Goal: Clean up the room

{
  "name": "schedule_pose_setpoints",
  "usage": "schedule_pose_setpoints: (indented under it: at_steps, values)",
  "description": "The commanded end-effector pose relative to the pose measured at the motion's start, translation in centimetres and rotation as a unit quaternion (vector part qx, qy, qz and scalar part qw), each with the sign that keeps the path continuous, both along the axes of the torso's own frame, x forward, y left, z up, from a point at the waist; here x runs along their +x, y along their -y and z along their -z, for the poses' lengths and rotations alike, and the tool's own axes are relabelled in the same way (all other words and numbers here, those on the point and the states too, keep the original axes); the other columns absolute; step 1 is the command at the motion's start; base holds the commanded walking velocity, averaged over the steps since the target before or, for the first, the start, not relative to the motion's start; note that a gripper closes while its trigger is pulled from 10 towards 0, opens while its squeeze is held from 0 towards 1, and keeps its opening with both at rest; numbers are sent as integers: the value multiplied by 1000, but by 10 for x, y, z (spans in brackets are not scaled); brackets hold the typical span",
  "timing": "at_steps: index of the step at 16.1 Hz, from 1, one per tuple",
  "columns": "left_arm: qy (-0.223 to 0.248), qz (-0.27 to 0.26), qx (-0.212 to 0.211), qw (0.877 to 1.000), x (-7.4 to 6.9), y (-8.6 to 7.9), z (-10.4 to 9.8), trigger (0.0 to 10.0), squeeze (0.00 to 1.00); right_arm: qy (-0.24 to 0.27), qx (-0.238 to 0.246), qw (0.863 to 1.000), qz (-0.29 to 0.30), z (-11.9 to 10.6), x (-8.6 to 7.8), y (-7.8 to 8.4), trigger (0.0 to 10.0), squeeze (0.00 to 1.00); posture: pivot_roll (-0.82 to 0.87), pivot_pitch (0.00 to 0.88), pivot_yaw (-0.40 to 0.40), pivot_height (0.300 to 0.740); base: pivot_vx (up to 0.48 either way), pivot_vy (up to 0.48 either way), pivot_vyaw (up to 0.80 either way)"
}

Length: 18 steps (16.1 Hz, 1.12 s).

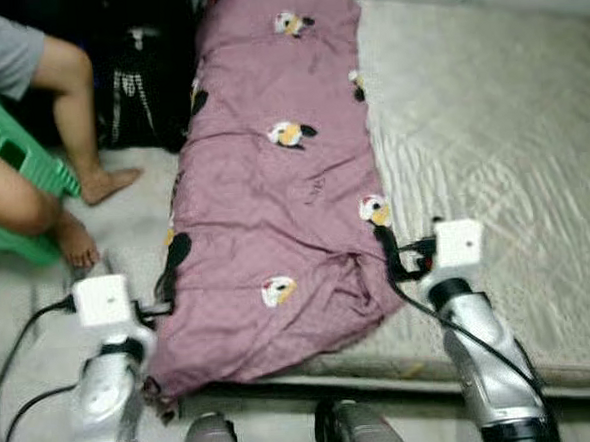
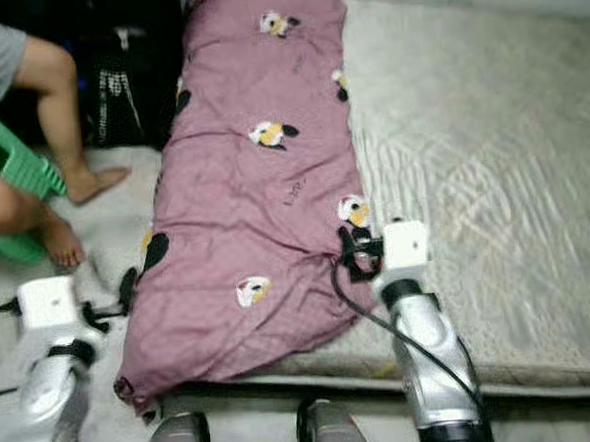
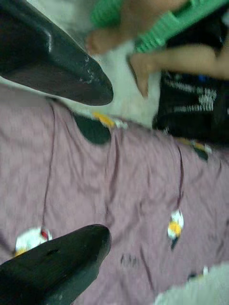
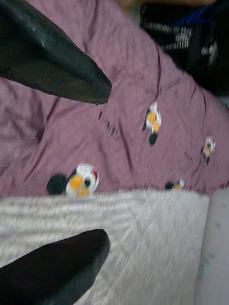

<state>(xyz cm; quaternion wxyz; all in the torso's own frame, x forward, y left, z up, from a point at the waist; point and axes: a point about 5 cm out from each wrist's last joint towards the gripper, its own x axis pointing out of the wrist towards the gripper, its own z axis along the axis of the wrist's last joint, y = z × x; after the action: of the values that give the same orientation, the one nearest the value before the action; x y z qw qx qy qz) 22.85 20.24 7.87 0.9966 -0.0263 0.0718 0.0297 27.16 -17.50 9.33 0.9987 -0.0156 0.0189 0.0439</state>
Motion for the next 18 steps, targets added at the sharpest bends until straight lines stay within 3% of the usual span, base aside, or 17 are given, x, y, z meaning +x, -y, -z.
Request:
schedule_pose_setpoints:
  at_steps: [1, 4, 9, 12, 18]
  values:
    - [0, -3, 0, 1000, -1, -1, 0, 10000, 0, -5, -2, 1000, 11, 2, -3, 5, 10000, 0, -10, 179, -69, 740, 0, 0, 0]
    - [-2, -3, 1, 1000, -1, -1, 0, 10000, 0, -6, -2, 1000, 11, 2, -2, 5, 10000, 0, -5, 177, -68, 740, 0, 0, 0]
    - [-8, -6, -1, 1000, -1, -2, 3, 10000, 0, -7, 0, 1000, 12, 3, -1, 5, 10000, 0, -4, 171, -69, 740, 0, 0, -706]
    - [-5, -7, 3, 1000, 0, -2, 2, 10000, 0, -6, 1, 1000, 8, 2, 0, 3, 10000, 0, 0, 168, -69, 740, 0, 0, 0]
    - [-5, -8, 8, 1000, 1, -3, 2, 10000, 0, -3, 4, 1000, 7, 2, 0, 2, 10000, 0, 2, 169, -67, 678, 0, 0, 0]
